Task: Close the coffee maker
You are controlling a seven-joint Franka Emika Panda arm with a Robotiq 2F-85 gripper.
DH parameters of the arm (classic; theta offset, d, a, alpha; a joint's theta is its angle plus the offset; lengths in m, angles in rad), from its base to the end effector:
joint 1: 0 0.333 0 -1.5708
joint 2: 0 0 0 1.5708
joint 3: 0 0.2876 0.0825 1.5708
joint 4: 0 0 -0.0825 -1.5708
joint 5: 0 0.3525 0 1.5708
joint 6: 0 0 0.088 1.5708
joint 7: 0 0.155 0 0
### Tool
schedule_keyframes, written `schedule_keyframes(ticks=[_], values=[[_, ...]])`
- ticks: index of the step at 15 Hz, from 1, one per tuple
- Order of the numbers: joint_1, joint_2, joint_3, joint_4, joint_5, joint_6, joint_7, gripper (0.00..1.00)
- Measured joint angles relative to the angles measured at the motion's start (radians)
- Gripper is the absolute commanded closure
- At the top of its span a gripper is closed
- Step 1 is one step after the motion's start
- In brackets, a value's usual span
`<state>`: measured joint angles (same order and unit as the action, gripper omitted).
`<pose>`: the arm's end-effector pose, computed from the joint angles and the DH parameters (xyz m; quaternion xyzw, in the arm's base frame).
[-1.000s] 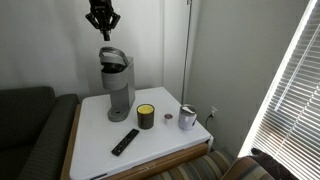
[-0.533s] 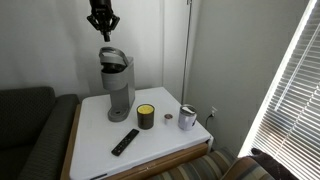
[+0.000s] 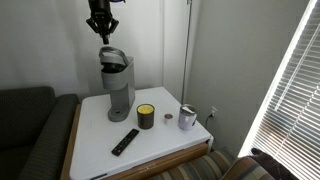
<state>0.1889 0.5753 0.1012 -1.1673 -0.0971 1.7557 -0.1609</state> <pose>0.6564 0.1670 0.3980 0.9744 0.2238 0.0091 0.0198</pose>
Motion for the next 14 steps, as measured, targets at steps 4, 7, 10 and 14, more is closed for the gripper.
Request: schedule_keyframes(ticks=[4, 7, 10, 14], values=[[-0.002, 0.014, 0.0, -0.019, 0.005, -0.001, 0.008, 1.0], [-0.007, 0.013, 0.0, -0.051, 0.014, 0.0, 0.015, 1.0], [-0.012, 0.01, 0.0, -0.103, 0.027, 0.009, 0.029, 1.0], [-0.018, -0.028, -0.001, -0.184, 0.04, 0.068, 0.08, 1.0]])
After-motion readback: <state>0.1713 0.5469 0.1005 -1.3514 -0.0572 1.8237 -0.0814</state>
